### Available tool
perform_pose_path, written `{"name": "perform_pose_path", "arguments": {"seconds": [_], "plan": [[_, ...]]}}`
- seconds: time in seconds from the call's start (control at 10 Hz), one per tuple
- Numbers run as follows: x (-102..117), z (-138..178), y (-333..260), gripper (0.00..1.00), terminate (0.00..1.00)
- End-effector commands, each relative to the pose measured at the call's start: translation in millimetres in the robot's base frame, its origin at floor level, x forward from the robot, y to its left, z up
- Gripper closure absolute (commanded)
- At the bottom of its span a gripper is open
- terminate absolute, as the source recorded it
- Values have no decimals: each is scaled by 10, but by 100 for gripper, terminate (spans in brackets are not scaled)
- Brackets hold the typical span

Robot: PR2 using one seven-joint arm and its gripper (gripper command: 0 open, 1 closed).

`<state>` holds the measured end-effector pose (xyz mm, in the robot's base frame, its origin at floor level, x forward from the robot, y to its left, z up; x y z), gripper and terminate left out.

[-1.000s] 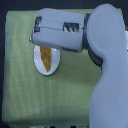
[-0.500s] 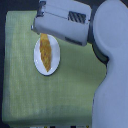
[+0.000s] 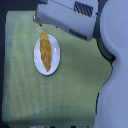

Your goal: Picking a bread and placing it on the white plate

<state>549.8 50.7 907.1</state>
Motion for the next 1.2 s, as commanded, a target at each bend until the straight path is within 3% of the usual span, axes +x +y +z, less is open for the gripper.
{"name": "perform_pose_path", "arguments": {"seconds": [0.0, 0.3, 0.5, 1.1], "plan": [[-87, 148, -474, 0, 0], [-158, 106, -1191, 0, 0], [-336, 86, -1685, 0, 0], [-385, 166, -2824, 0, 0]]}}
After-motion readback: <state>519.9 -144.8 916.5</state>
